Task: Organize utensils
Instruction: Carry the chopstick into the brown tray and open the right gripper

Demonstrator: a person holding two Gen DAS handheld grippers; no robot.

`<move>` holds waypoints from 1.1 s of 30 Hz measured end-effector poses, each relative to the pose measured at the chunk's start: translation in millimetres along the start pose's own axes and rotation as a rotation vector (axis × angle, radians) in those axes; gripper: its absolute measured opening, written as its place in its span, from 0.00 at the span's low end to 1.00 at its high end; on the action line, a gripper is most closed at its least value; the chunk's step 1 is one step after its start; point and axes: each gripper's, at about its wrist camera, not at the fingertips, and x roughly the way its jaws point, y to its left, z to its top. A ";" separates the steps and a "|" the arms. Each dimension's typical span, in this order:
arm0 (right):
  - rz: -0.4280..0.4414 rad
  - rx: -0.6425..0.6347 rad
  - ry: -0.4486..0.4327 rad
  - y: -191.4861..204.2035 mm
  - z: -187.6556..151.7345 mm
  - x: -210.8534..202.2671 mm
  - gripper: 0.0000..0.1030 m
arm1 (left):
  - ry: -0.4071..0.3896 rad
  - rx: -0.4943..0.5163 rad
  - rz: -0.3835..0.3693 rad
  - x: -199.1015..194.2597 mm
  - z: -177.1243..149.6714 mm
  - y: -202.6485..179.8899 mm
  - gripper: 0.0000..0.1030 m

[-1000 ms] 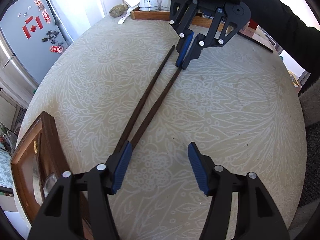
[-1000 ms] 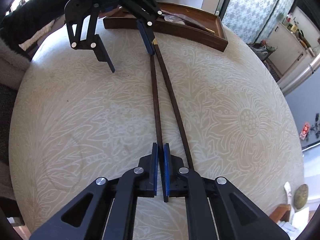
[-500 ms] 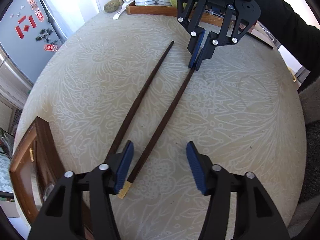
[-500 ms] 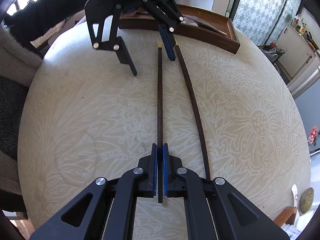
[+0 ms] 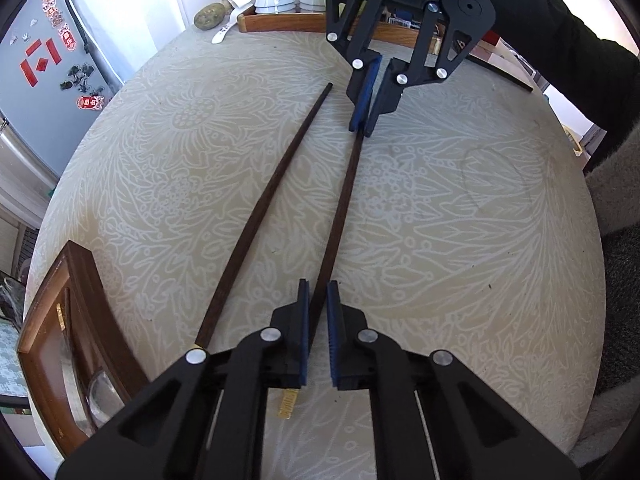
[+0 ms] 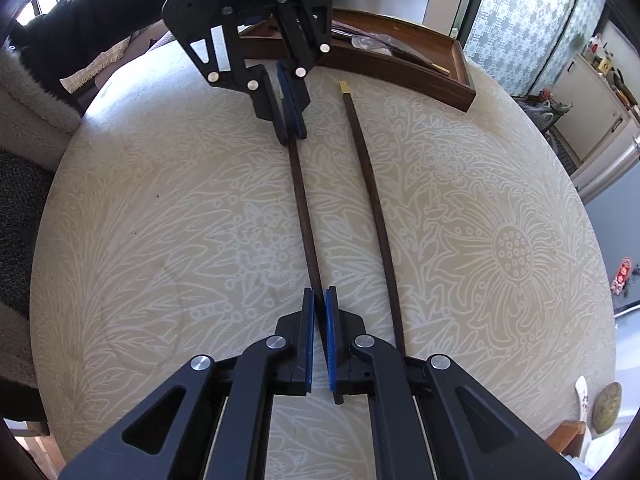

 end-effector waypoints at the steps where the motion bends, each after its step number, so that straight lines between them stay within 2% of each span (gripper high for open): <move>1: -0.002 -0.002 -0.001 0.2 0.9 -0.7 0.05 | 0.000 0.002 0.002 -0.7 -0.3 -0.1 0.08; 9: -0.030 -0.013 -0.009 3.6 15.0 -15.4 0.05 | -0.026 0.001 0.028 -21.6 -5.6 -0.8 0.08; 15: -0.061 -0.067 -0.009 3.4 53.0 -22.7 0.06 | -0.035 -0.027 0.080 -46.6 -23.3 1.3 0.08; 22: -0.079 -0.174 -0.001 -6.2 125.8 -6.3 0.06 | -0.034 -0.112 0.150 -77.0 -69.5 18.0 0.08; 23: -0.082 -0.186 -0.001 -9.3 135.7 -2.9 0.00 | -0.035 -0.127 0.161 -81.3 -77.0 21.7 0.07; 27: -0.102 -0.221 -0.001 -31.4 172.1 18.2 0.00 | -0.023 -0.191 0.196 -89.6 -111.8 39.2 0.06; 28: -0.101 -0.223 -0.002 -38.1 181.5 26.4 0.00 | -0.022 -0.205 0.227 -91.4 -120.5 44.8 0.06; 33: -0.070 -0.242 -0.023 -49.8 206.5 56.7 0.00 | -0.044 -0.276 0.234 -94.9 -150.5 71.9 0.06</move>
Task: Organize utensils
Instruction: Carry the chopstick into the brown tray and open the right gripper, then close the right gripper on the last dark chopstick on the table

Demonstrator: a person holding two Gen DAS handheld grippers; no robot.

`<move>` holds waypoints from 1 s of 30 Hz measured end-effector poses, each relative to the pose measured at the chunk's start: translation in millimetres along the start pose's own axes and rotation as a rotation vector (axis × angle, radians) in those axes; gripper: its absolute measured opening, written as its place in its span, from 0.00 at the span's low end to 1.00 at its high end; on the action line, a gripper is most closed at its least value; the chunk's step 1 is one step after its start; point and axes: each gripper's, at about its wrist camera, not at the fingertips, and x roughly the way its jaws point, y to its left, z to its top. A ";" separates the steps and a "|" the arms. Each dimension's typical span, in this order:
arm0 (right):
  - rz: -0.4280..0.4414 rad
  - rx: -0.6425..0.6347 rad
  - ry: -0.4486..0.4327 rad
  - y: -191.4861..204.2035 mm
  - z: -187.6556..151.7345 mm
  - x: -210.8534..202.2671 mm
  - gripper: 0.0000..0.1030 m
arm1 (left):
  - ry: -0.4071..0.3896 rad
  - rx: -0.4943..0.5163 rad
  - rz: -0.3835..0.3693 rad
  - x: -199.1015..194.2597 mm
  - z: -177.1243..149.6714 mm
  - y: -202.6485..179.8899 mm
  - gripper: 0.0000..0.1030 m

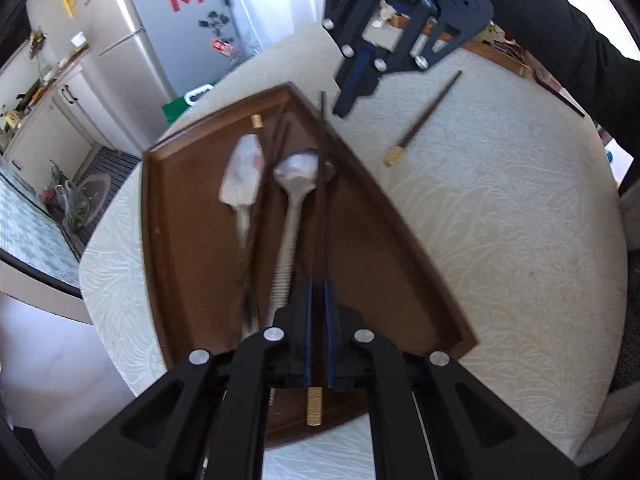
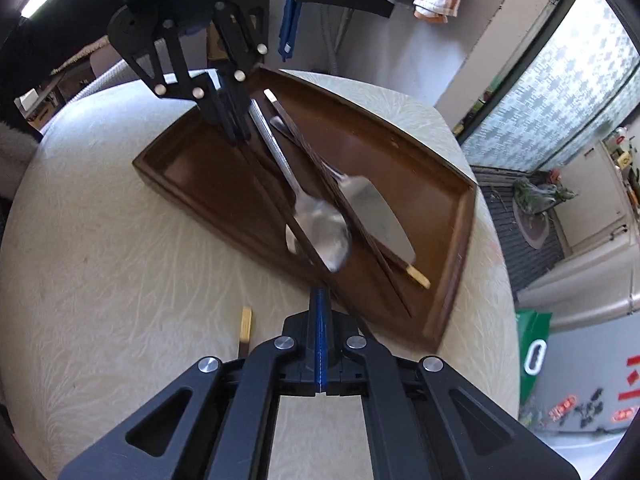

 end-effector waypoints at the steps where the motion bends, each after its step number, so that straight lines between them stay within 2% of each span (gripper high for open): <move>1: -0.006 -0.004 0.007 -1.4 1.3 4.0 0.00 | -0.006 -0.013 0.009 0.2 -1.5 6.5 0.06; 5: -0.060 0.033 -0.023 -10.9 1.0 -0.1 0.02 | -0.009 -0.041 0.008 7.3 -6.0 16.4 0.06; 6: -0.075 0.042 -0.021 -12.7 -0.7 -2.2 0.10 | -0.011 -0.037 0.025 7.4 -4.6 14.4 0.07; 7: -0.080 0.053 -0.017 -13.4 -2.5 -3.8 0.14 | -0.008 -0.025 0.050 7.7 -4.5 12.3 0.09; 8: -0.088 0.060 -0.009 -13.3 -4.9 -6.0 0.17 | -0.001 -0.025 0.057 9.1 -4.9 10.3 0.32; 9: -0.101 0.067 0.001 -11.7 -8.7 -8.7 0.25 | 0.006 -0.015 0.085 10.3 -4.8 7.6 0.53; 10: -0.114 0.074 0.011 -8.9 -12.9 -11.9 0.29 | -0.009 0.011 0.139 8.5 -5.1 2.8 0.91; 11: -0.125 0.079 0.019 -4.9 -18.0 -16.8 0.33 | -0.032 0.030 0.157 5.3 -5.3 -1.6 0.95; 15: -0.141 0.115 0.026 11.9 -45.5 -41.3 0.38 | -0.058 0.074 0.193 -6.7 5.3 -10.9 0.95; 17: -0.164 0.155 0.033 19.8 -69.6 -58.3 0.40 | -0.080 0.092 0.198 -16.8 15.5 -16.5 0.95; 20: -0.180 0.205 0.065 34.3 -105.0 -74.0 0.51 | -0.094 0.129 0.226 -25.7 34.9 -24.9 0.96; 22: -0.172 0.218 0.092 46.3 -127.4 -78.5 0.51 | -0.107 0.143 0.227 -26.5 47.9 -29.8 0.96; 26: -0.146 0.264 0.126 57.4 -165.0 -78.2 0.51 | -0.116 0.196 0.191 -5.5 80.4 -54.3 0.95; 30: -0.099 0.286 0.163 59.3 -184.1 -65.0 0.41 | -0.107 0.272 0.087 25.7 108.4 -81.2 0.94</move>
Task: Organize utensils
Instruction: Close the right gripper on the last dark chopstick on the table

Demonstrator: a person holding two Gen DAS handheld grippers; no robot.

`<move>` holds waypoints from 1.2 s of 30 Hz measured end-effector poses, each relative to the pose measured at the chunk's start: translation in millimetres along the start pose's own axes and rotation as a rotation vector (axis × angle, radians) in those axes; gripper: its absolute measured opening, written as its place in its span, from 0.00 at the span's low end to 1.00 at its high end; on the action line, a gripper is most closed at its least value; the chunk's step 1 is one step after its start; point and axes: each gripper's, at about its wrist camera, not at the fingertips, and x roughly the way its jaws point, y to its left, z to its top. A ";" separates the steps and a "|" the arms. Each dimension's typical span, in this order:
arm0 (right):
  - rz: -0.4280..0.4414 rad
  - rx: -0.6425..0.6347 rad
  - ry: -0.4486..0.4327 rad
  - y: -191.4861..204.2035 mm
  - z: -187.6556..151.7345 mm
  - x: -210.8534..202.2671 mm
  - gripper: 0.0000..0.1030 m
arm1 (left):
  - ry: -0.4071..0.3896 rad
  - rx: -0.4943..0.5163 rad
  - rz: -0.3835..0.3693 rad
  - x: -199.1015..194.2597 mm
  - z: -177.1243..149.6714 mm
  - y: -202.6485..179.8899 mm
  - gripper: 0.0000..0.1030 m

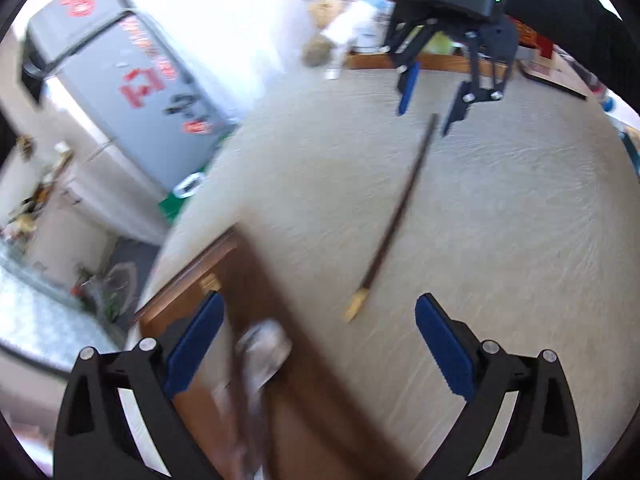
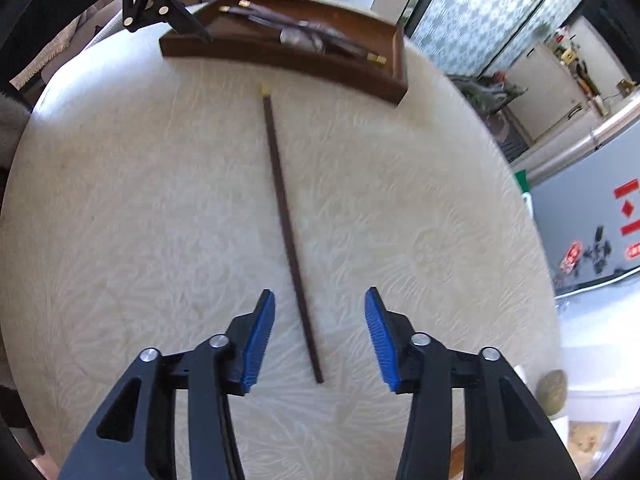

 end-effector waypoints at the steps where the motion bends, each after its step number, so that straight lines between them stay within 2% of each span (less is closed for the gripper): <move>1: 0.013 -0.008 0.006 0.6 -3.0 3.3 0.40 | 0.006 0.012 -0.033 10.8 6.3 -2.0 0.89; 5: 0.052 -0.005 -0.014 -2.8 -10.7 8.6 0.36 | 0.061 0.048 -0.107 44.8 18.9 -7.6 0.64; 6: 0.064 -0.002 -0.022 -5.2 -11.7 9.6 0.34 | 0.071 0.045 -0.126 50.1 19.7 -7.0 0.61; 8: 0.091 0.010 -0.035 -10.9 -13.5 11.1 0.32 | 0.098 0.027 -0.166 61.2 18.8 -2.3 0.57; 12: 0.140 0.034 -0.060 -19.9 -11.6 13.8 0.31 | 0.124 -0.024 -0.230 69.7 16.3 8.7 0.56; 15: 0.172 0.036 -0.073 -19.9 -13.4 12.9 0.23 | 0.139 -0.049 -0.282 72.2 14.7 7.9 0.52; 17: 0.182 0.046 -0.086 -20.4 -16.0 12.1 0.23 | 0.144 -0.050 -0.310 74.0 14.5 8.7 0.49; 22: 0.190 0.051 -0.096 -17.4 -24.1 6.7 0.24 | 0.150 -0.040 -0.317 71.7 13.6 5.2 0.48; 24: 0.182 0.043 -0.088 -18.7 -23.5 6.3 0.23 | 0.141 -0.031 -0.317 67.4 14.1 3.4 0.36; 26: 0.179 0.038 -0.085 -18.0 -20.8 6.7 0.20 | 0.129 -0.016 -0.317 65.1 14.5 -1.3 0.15; 27: 0.180 0.031 -0.084 -15.3 -20.8 6.1 0.16 | 0.132 -0.011 -0.322 63.0 14.8 -3.6 0.12; 29: 0.184 0.021 -0.081 -10.2 -19.7 4.3 0.08 | 0.140 -0.002 -0.312 61.6 16.2 -6.7 0.11; 36: 0.182 0.016 -0.073 -6.5 -14.4 4.1 0.05 | 0.126 0.023 -0.259 56.2 16.8 -19.3 0.09</move>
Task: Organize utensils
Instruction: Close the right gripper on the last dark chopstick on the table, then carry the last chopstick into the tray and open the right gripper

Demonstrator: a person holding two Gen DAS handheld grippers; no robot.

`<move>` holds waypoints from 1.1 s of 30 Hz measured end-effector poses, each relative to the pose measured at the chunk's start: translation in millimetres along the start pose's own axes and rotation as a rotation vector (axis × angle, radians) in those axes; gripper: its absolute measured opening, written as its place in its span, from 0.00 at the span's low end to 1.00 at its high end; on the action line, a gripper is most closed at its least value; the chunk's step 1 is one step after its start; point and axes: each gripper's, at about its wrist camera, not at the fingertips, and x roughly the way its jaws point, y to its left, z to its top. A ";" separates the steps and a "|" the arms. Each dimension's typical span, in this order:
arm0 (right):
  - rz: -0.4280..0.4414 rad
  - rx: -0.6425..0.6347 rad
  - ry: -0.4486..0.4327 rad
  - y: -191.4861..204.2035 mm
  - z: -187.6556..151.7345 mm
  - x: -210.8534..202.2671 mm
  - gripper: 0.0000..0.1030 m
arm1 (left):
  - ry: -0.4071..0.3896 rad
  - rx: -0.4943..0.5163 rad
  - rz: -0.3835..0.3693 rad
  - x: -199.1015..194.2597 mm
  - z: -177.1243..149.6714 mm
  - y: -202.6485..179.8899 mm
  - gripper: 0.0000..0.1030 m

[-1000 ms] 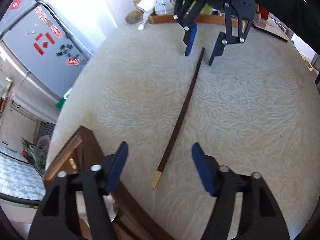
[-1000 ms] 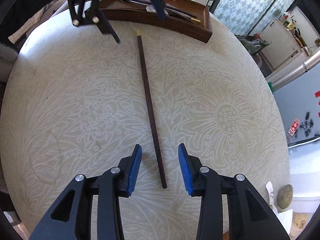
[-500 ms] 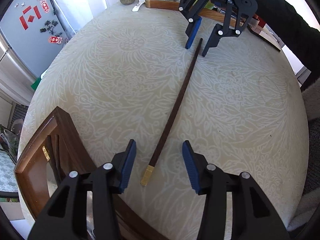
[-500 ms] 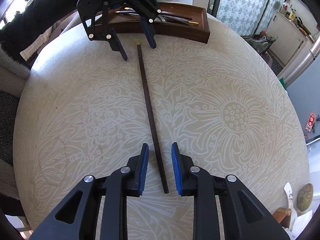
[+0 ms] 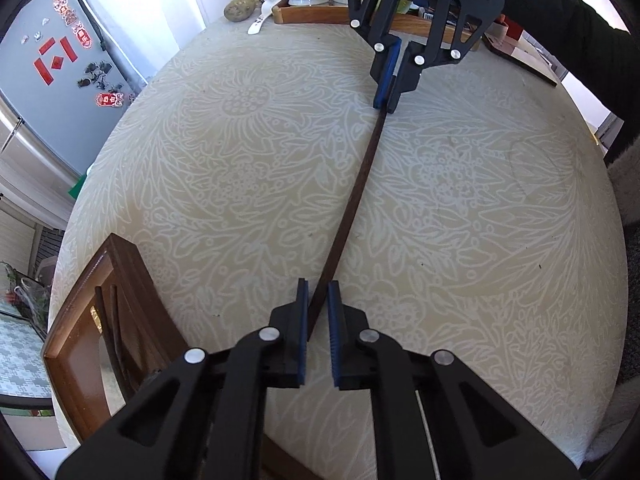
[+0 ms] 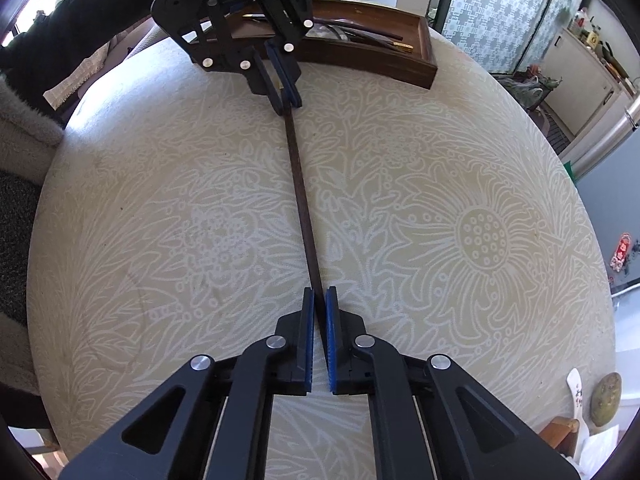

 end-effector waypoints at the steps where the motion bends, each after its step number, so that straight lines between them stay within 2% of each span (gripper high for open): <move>1: -0.005 -0.003 -0.002 1.2 1.1 -1.4 0.05 | 0.003 0.003 0.001 -0.7 -1.8 0.0 0.09; 8: -0.054 -0.033 -0.024 9.4 26.2 -21.3 0.05 | -0.026 -0.012 0.050 -30.7 -10.7 3.4 0.09; 12: -0.095 -0.082 -0.036 11.5 57.8 -34.0 0.05 | -0.041 -0.050 0.097 -56.7 -29.3 8.8 0.09; 15: -0.108 -0.138 -0.043 13.6 94.8 -34.3 0.05 | -0.041 -0.093 0.140 -76.8 -53.3 12.5 0.09; 22: -0.110 -0.261 -0.048 3.7 180.1 -9.3 0.05 | -0.031 -0.220 0.225 -108.4 -115.4 31.6 0.08; 23: -0.114 -0.277 -0.045 2.1 191.8 -2.4 0.00 | -0.020 -0.239 0.234 -110.0 -126.6 35.0 0.06; 25: -0.119 -0.307 -0.032 -2.3 211.9 14.4 0.00 | 0.004 -0.274 0.252 -109.6 -145.1 42.4 0.06; 28: -0.146 -0.341 -0.016 -3.8 232.7 45.0 0.00 | 0.033 -0.317 0.244 -100.9 -168.2 51.9 0.06; 31: -0.150 -0.346 -0.003 -3.3 238.9 61.6 0.00 | 0.064 -0.337 0.233 -86.7 -179.3 61.1 0.08; 33: -0.160 -0.332 -0.015 -4.4 240.1 62.3 0.00 | 0.028 -0.343 0.277 -90.3 -179.5 64.2 0.17</move>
